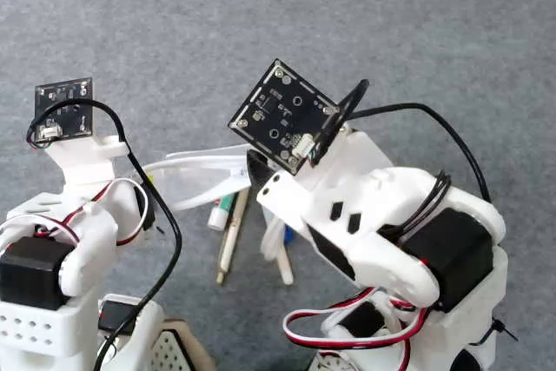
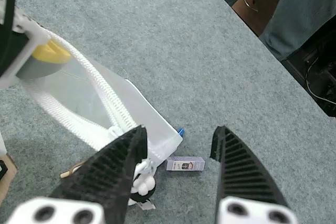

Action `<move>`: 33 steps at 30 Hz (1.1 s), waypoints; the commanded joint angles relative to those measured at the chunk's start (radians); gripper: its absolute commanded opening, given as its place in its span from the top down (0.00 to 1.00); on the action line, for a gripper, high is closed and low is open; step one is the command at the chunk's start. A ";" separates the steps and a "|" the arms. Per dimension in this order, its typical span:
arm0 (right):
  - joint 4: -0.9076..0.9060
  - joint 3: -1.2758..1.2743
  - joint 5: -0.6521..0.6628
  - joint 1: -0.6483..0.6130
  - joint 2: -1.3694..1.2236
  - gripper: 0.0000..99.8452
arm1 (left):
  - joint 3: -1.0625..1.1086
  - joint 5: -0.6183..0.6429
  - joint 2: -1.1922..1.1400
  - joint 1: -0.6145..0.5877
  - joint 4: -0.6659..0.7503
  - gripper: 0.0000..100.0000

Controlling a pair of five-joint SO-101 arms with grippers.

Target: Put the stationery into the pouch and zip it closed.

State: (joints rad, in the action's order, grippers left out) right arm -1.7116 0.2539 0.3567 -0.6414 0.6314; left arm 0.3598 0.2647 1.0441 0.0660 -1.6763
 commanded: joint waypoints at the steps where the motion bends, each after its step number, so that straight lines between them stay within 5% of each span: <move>1: 0.020 0.033 -0.008 0.054 0.025 0.79 | -0.007 -0.003 0.002 0.013 0.006 0.97; 17: 0.080 -0.117 -0.104 0.331 0.116 0.79 | -0.007 -0.003 0.002 -0.036 -0.003 0.97; 33: 0.281 -0.573 -0.250 0.402 0.114 0.79 | -0.005 0.003 -0.018 -0.217 -0.003 0.97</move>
State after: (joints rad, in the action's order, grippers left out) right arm -1.4768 -0.3015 0.1327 -0.2486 0.7419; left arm 0.3598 0.2647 1.0426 -0.1151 -1.6763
